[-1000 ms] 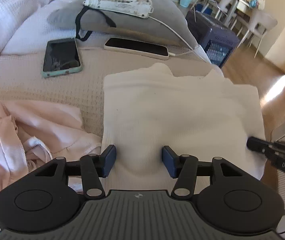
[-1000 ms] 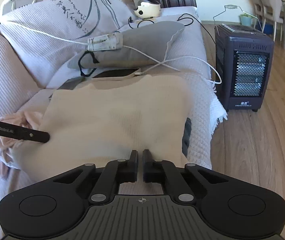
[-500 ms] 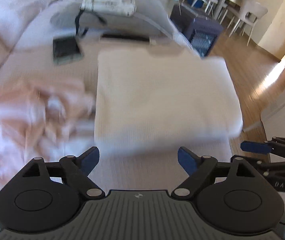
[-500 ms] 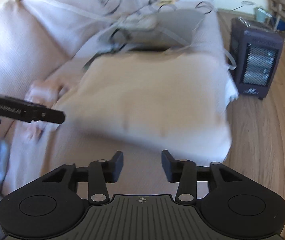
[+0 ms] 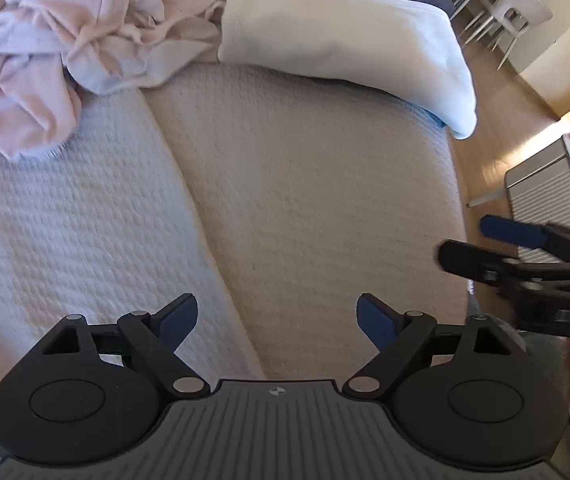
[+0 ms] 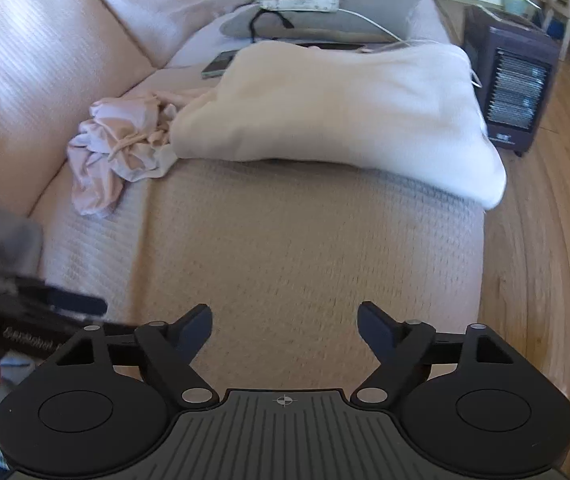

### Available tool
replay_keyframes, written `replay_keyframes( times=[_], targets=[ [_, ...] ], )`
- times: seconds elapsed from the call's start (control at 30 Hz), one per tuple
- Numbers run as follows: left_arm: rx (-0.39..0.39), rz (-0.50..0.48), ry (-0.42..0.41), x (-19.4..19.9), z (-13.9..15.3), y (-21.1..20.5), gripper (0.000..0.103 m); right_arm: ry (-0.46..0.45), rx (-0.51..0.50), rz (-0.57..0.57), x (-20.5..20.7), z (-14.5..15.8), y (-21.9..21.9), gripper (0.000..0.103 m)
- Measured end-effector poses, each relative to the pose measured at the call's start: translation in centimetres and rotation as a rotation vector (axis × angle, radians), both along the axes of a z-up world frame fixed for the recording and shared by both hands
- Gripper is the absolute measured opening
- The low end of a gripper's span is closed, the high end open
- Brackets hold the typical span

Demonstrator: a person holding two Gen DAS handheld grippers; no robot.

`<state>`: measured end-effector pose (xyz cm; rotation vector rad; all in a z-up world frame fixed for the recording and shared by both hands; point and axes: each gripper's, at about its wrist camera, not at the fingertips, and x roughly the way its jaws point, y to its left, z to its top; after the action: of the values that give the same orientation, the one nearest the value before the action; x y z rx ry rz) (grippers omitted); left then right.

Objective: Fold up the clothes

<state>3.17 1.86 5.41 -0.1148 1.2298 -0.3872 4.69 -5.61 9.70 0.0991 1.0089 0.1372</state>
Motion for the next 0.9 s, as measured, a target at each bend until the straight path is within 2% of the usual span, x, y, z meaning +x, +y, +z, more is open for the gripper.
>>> replay_keyframes(
  times=[0.1, 0.3, 0.47, 0.7, 0.9],
  targets=[
    [0.006, -0.010, 0.005, -0.5, -0.6, -0.6, 0.089, 0.002, -0.045, -0.049, -0.4, -1.0, 0.5, 0.083],
    [0.018, -0.016, 0.036, -0.7, -1.9, -1.2, 0.096, 0.009, -0.062, -0.080, -0.3, -1.7, 0.6, 0.084],
    [0.031, -0.018, 0.037, -0.3, -2.3, -1.4, 0.101, 0.011, -0.003, -0.130, 0.2, -2.6, -0.1, 0.084],
    [0.070, -0.039, 0.051, -0.1, -3.2, -2.1, 0.103, 0.125, 0.002, -0.153, 0.9, -4.7, -0.3, 0.085],
    [0.073, -0.034, 0.060, 0.2, -3.3, -2.1, 0.103, 0.167, -0.009, -0.160, 1.1, -5.5, -0.5, 0.095]
  ],
)
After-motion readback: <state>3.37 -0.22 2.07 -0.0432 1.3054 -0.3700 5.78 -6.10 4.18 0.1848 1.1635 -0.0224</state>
